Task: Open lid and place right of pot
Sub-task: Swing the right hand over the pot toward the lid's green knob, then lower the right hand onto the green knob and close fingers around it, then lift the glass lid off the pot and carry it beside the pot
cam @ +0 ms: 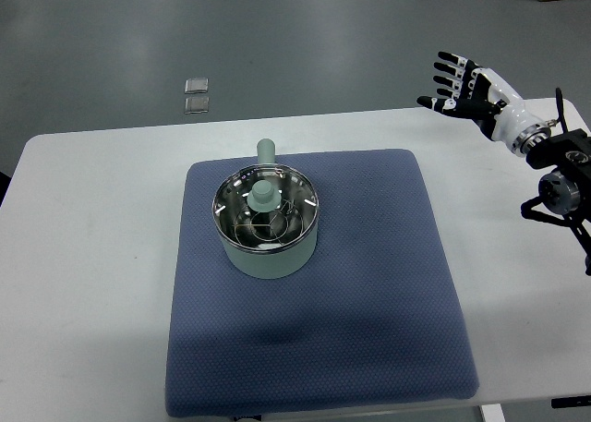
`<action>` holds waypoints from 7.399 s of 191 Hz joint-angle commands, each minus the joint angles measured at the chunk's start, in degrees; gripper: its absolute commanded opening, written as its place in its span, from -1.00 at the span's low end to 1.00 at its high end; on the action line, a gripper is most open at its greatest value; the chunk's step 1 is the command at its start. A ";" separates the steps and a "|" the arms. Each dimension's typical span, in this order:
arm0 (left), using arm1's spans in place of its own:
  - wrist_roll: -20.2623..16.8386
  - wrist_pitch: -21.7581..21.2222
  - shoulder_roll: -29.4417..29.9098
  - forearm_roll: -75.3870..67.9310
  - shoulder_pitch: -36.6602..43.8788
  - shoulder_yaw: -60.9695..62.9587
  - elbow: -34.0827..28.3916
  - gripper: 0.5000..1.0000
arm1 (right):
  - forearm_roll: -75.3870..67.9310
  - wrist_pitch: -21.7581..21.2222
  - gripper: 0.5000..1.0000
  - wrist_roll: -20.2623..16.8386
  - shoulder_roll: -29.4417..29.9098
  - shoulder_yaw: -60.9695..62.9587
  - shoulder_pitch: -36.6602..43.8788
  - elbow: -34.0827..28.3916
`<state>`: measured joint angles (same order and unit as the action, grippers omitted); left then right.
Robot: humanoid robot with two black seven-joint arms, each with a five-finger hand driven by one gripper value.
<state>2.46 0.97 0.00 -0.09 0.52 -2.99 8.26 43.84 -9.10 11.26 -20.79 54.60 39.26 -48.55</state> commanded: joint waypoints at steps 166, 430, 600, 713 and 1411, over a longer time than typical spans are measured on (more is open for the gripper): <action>0.00 0.00 0.00 0.00 0.01 0.00 0.00 1.00 | -2.97 0.58 0.56 12.90 -4.87 -59.69 41.68 -9.98; 0.00 0.00 0.00 0.00 0.01 0.00 0.00 1.00 | 16.98 10.51 0.21 10.62 9.46 -81.49 51.79 -13.06; 0.00 0.00 0.00 0.00 0.01 0.00 0.00 1.00 | 19.09 10.95 -0.14 7.11 11.30 -81.32 51.88 -12.88; 0.00 0.00 0.00 0.00 0.01 0.00 0.00 1.00 | 19.97 10.42 -0.21 6.75 11.65 -81.67 51.97 -12.45; 0.00 0.00 0.00 0.00 0.01 0.00 0.00 1.00 | 23.04 9.81 -1.00 6.14 -7.33 -84.83 45.99 -12.71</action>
<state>2.44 0.97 0.00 -0.09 0.51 -2.99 8.26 66.04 0.51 17.40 -27.98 -30.34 88.05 -62.02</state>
